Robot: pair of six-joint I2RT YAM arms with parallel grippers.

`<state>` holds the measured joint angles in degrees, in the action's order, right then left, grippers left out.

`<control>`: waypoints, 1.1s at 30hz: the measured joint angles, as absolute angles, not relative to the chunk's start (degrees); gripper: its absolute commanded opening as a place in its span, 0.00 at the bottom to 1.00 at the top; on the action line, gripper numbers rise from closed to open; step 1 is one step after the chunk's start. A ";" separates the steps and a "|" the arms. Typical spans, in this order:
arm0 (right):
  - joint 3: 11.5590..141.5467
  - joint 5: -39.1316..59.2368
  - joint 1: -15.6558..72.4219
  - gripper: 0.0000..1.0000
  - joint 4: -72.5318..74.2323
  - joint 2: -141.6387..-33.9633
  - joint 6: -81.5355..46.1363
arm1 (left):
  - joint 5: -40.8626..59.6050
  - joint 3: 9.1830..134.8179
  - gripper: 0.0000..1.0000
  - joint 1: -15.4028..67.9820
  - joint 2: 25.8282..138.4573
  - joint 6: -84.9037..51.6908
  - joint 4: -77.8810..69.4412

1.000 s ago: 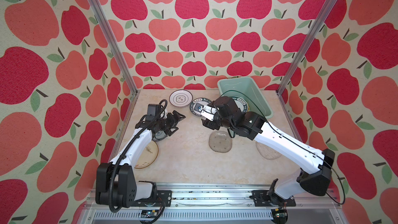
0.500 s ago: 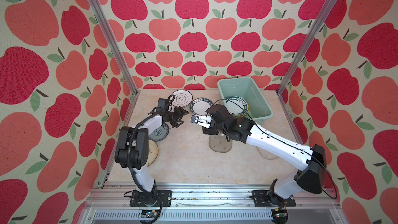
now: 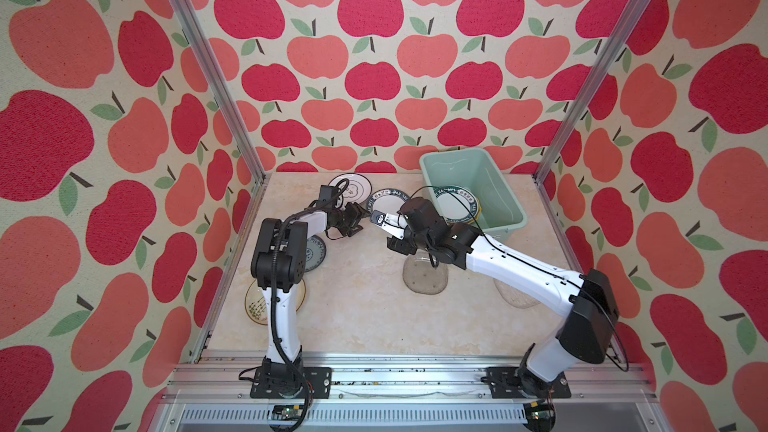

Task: Place the plates into the plastic bin on the countertop
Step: 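Grip the rim of the next green-rimmed plate with both grippers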

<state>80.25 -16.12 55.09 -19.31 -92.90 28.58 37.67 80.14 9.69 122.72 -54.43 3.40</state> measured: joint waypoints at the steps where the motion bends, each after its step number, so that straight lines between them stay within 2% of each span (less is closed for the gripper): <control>1: 80.05 -15.97 54.85 0.77 -19.05 -92.90 28.12 | 37.23 80.47 0.61 10.04 123.39 -54.37 3.20; 7: 79.09 -15.97 53.39 0.77 -17.96 -92.90 26.15 | 35.81 81.41 0.50 11.75 125.47 -54.98 -1.04; 16: 78.04 -15.99 52.73 0.77 -17.34 -92.90 24.93 | 34.35 83.22 0.25 12.95 128.92 -57.54 -5.91; 20: 77.97 -16.03 52.69 0.77 -17.23 -92.90 24.91 | 33.23 83.22 0.11 13.37 129.40 -57.93 -6.31; 26: 77.97 -16.51 52.42 0.77 -16.88 -92.90 24.32 | 33.47 83.18 0.05 13.61 129.54 -59.35 -8.47; 33: 77.97 -17.43 52.42 0.77 -16.32 -92.90 23.40 | 33.87 78.59 0.04 14.79 127.22 -60.38 -10.79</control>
<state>77.97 -17.43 52.42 -16.32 -92.90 23.40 33.87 78.59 14.79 127.22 -60.38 -10.79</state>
